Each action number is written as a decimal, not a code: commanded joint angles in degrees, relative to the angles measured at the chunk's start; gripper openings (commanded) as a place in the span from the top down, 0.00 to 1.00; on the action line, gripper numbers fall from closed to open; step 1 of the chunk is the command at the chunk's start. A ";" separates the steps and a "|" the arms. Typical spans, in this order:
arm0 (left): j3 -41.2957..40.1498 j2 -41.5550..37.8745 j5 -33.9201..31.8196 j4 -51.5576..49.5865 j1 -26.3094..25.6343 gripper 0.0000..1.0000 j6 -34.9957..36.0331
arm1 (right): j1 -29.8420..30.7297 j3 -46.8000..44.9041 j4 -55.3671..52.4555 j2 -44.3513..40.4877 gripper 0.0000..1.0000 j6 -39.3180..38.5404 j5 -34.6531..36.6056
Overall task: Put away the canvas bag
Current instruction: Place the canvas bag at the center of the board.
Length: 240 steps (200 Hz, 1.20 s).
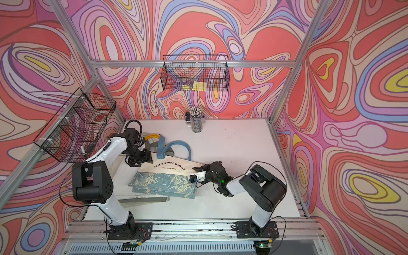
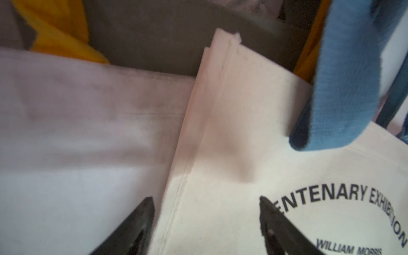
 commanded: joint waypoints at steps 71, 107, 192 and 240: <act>1.97 -2.82 3.01 -1.31 0.18 1.00 0.27 | 1.09 2.18 0.70 1.09 0.99 3.52 2.36; 4.40 -13.94 -4.97 -5.96 0.18 1.00 -2.92 | 1.08 3.55 -0.37 -2.06 1.00 5.27 1.84; 7.07 -25.79 -19.32 -13.11 1.96 1.00 -2.58 | 3.25 22.66 -13.41 6.70 1.00 4.27 -4.95; 2.85 -21.77 -21.91 -6.86 4.61 1.00 0.23 | 9.33 29.70 -7.66 21.77 0.91 2.30 6.84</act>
